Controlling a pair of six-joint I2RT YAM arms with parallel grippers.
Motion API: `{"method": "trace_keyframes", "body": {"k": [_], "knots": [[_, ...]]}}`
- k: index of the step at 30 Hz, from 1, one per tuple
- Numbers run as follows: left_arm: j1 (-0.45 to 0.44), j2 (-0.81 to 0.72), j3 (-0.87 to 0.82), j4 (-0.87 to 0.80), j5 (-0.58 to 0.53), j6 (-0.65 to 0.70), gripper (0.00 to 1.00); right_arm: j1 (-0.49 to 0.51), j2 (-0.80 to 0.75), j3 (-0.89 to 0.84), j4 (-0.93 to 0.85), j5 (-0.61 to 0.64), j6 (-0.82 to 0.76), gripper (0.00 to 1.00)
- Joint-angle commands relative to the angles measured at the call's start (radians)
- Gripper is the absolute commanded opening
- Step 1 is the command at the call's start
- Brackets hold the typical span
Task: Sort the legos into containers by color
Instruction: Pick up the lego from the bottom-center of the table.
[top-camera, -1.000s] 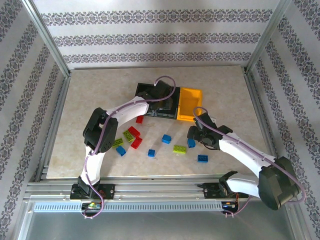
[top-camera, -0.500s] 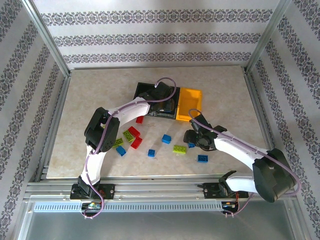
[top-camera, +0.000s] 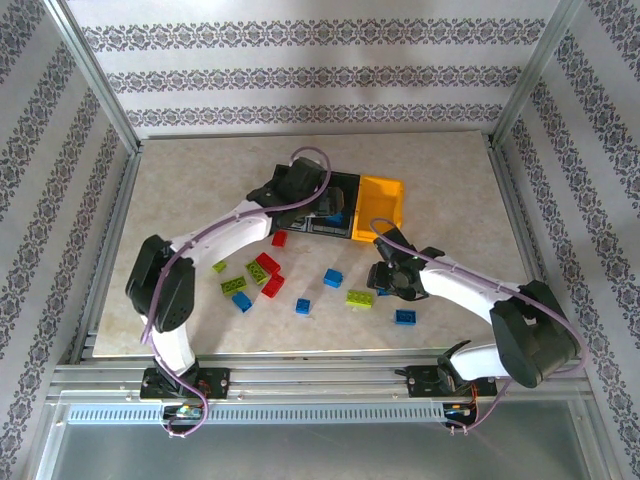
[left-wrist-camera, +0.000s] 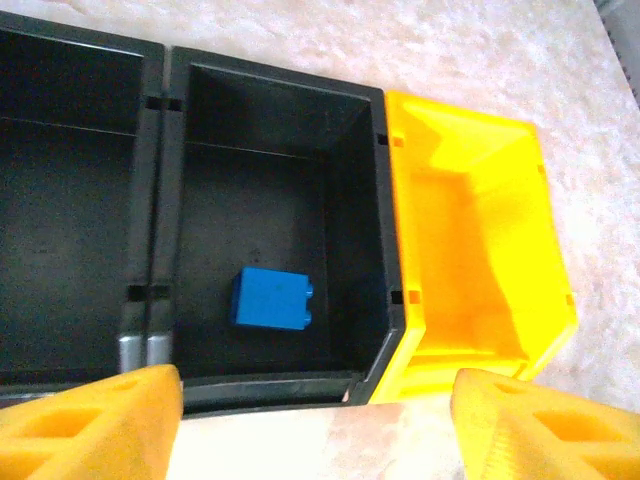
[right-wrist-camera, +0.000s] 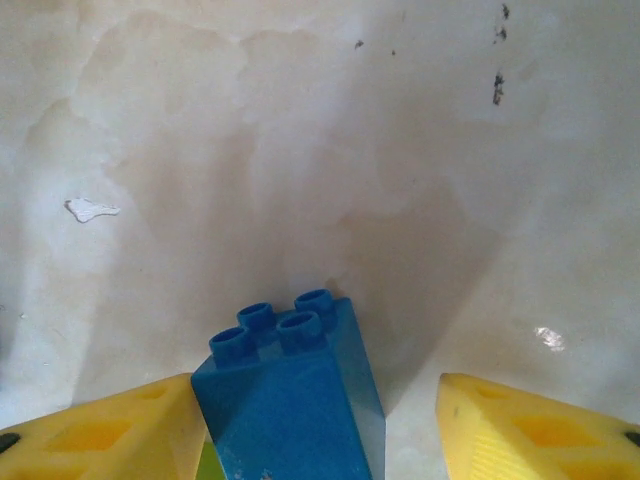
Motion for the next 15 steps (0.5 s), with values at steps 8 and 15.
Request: {"method": "trace_keyframes", "body": {"k": [8, 15], "knots": [[0.023, -0.218, -0.257, 0.025, -0.207, -0.03, 0.95, 0.014, 0.082, 0.051, -0.004, -0.019, -0.015, 0.47], [0.061, -0.344, -0.418, 0.016, -0.269, -0.063, 1.0, 0.021, 0.106, 0.105, -0.032, 0.008, -0.035, 0.33]]}}
